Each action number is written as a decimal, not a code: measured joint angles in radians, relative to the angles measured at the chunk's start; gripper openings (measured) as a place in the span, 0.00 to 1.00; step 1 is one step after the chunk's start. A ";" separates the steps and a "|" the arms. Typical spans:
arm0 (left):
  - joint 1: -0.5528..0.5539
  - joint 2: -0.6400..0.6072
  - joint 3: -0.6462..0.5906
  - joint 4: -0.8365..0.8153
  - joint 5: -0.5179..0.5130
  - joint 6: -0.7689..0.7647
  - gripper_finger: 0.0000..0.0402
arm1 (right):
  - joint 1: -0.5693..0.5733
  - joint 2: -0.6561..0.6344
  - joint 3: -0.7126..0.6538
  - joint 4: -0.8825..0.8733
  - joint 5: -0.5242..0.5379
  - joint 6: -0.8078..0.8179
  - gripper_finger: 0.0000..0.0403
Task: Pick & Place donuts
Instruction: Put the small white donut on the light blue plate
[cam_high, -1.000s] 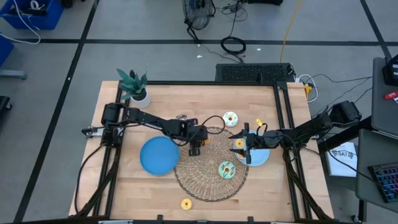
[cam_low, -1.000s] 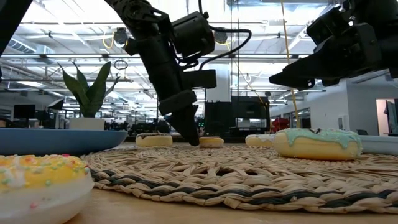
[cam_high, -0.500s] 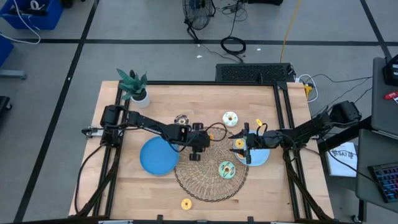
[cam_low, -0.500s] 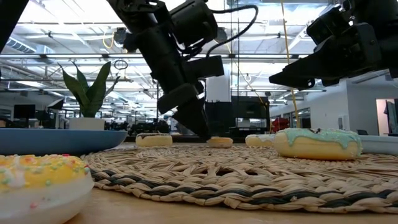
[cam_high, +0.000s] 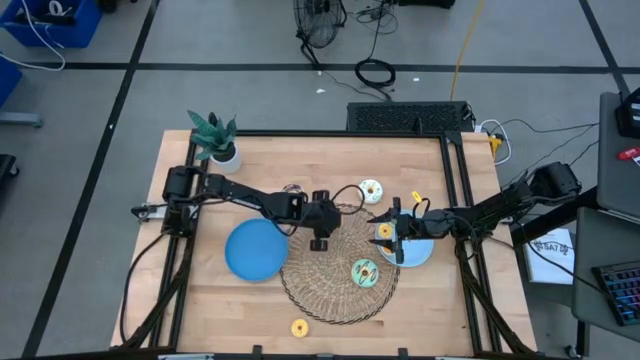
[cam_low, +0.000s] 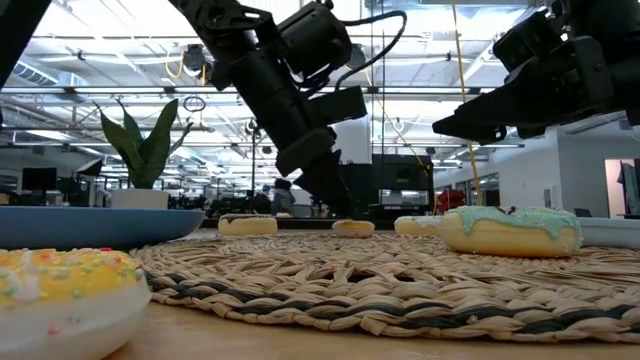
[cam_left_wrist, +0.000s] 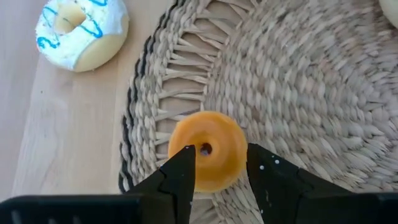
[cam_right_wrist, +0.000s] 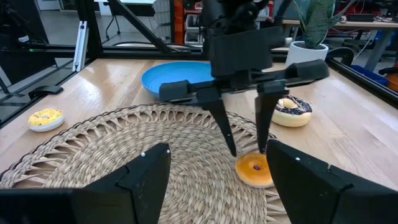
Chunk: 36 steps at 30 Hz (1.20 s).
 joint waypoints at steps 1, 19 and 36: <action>0.002 0.007 0.000 0.013 0.000 0.000 0.37 | 0.000 0.000 0.000 0.000 0.000 0.000 0.62; 0.006 0.056 0.000 0.042 0.008 -0.068 0.37 | 0.000 0.000 0.001 0.008 0.000 0.000 0.62; -0.011 -0.004 -0.002 0.014 0.375 -0.231 0.03 | -0.005 0.000 0.001 0.006 0.000 -0.002 0.62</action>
